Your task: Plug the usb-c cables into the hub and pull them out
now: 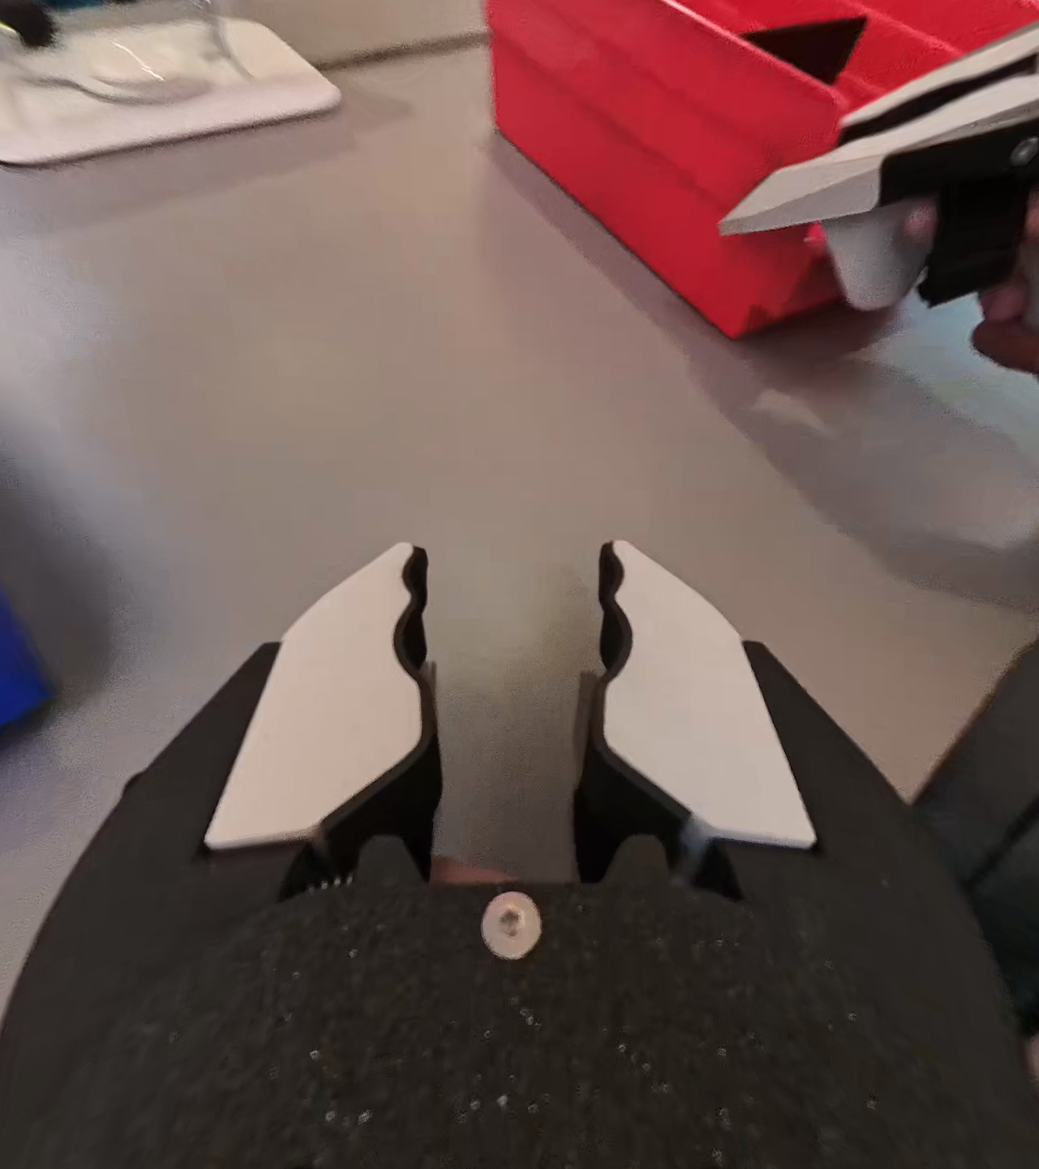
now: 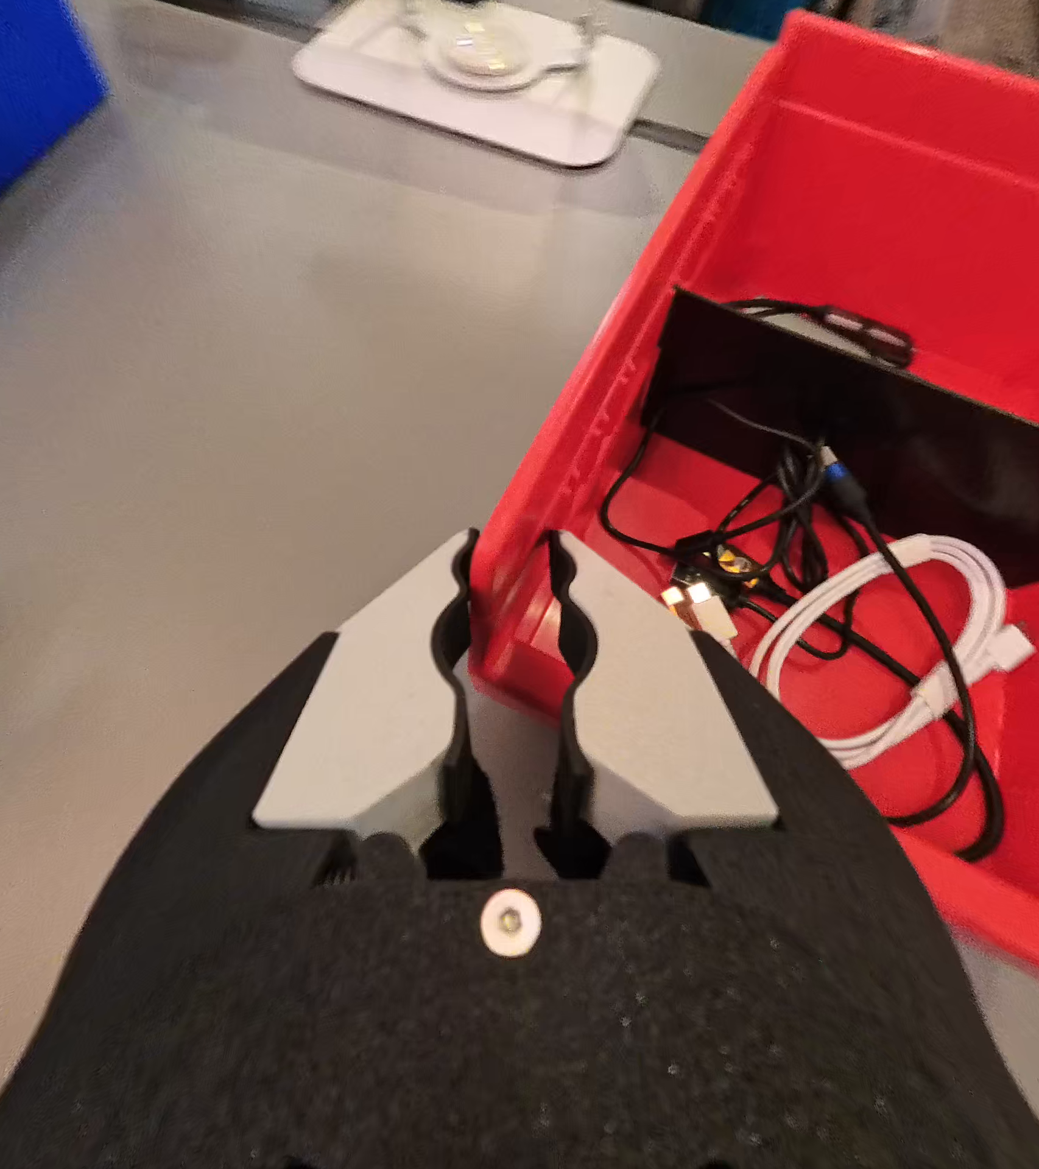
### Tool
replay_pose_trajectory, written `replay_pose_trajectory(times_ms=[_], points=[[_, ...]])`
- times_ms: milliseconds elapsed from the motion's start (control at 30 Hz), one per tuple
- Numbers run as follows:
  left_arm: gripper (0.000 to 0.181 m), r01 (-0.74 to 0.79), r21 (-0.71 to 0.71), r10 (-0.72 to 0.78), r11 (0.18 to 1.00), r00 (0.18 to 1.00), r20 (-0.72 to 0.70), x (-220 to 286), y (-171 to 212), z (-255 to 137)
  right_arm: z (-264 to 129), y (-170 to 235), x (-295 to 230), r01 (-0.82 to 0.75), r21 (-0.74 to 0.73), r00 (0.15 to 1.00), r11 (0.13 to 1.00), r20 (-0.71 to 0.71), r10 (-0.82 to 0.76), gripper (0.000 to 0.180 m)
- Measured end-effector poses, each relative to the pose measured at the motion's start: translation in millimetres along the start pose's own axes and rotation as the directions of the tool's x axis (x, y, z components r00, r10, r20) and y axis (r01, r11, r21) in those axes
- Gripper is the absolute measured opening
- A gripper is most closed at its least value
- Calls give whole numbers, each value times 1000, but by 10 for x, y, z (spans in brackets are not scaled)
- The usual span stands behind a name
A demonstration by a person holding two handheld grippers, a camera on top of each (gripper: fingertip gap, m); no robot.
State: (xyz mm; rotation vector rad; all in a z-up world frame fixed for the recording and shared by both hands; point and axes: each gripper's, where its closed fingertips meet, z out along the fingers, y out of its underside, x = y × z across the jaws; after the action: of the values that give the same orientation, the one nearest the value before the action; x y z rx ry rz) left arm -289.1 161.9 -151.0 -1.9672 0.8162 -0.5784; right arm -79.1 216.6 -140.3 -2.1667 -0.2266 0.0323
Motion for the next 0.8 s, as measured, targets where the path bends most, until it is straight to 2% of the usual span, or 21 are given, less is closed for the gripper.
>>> replay_pose_trajectory(times_ms=[100,167,200,267,333,400,467,533,567,700,767,800], points=[[57,-7,-44,3,999,995,-101,428,14,163,-278,80,-562,-45,16,971,999,235,40,32],[58,-20,-15,18,1000,991,-131,702,-98,250,-588,-5,-664,-94,101,956,990,288,61,41],[59,-34,7,35,999,992,-119,789,-188,295,-744,-69,-553,-85,158,970,984,238,46,43],[60,-57,60,61,997,996,-69,875,-404,392,-1045,-158,-60,-51,263,999,963,23,47,43],[57,-47,107,50,993,998,-28,899,-602,521,-1291,-96,450,-55,330,980,942,-160,114,42],[51,-30,104,31,994,999,-10,898,-702,699,-1297,139,780,-94,326,948,941,-260,185,39],[38,-36,60,35,998,999,13,857,-708,885,-1152,312,904,-126,298,933,946,-290,215,43],[19,-7,16,7,1000,1000,-28,887,-688,1012,-1159,323,1062,-82,318,891,944,-401,213,20],[16,17,13,-16,1000,999,-43,903,-695,1036,-1152,326,1105,-61,307,875,950,-441,199,15],[6,-28,19,26,999,995,96,720,-686,1022,-1267,287,1094,-79,315,858,946,-461,225,20],[6,7,32,-10,999,994,110,674,-673,989,-1166,376,1045,-109,288,880,951,-417,227,33],[5,21,36,-25,999,992,120,655,-665,970,-1071,418,960,-128,266,900,955,-374,225,32]])
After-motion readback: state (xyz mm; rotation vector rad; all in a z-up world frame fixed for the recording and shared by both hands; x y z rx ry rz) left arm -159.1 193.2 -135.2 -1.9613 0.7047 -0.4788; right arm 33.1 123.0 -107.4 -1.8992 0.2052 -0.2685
